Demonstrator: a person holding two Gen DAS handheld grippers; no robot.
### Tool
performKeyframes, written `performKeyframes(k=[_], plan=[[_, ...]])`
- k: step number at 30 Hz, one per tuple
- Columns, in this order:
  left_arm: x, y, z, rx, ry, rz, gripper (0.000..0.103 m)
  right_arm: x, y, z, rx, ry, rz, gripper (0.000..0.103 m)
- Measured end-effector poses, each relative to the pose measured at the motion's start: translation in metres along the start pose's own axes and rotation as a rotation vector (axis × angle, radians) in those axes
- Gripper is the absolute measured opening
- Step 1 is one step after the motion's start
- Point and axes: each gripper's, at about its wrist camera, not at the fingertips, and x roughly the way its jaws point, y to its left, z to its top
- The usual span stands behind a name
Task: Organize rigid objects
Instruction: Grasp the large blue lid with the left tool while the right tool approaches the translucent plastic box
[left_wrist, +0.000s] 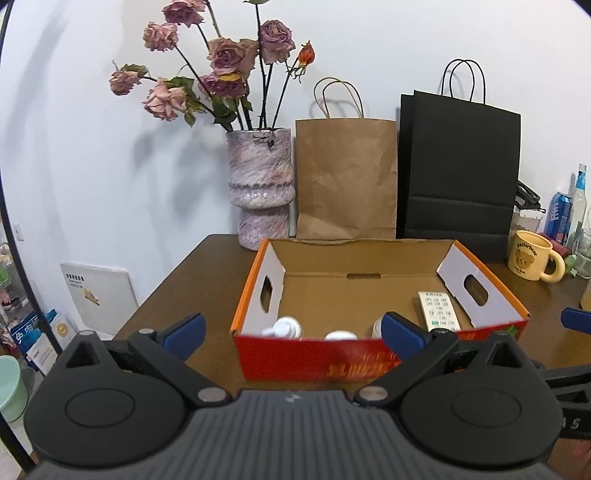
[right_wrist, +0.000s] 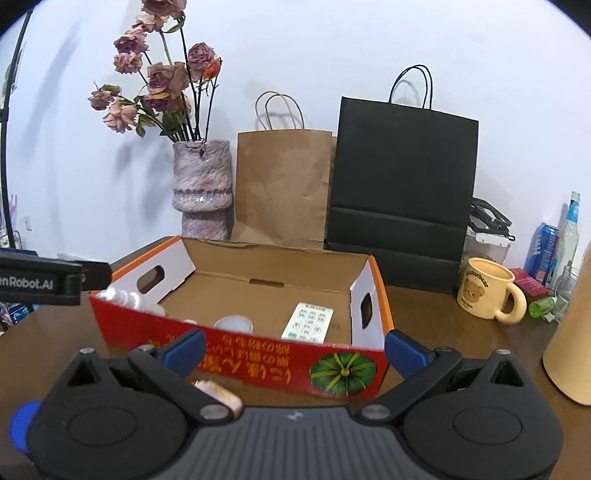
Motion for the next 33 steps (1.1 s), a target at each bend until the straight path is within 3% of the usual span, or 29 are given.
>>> performKeyframes(k=[16,33], plan=[[-0.047,0.028,-0.039,-0.015,0.057,0.043,0.103,-0.052,0.004,-0.038,0.014,0.025,0.001,0.103],[-0.069,0.049,-0.077,-0.008,0.125,0.078,0.103,-0.072,0.003,-0.083,0.05,0.058,-0.013,0.103]])
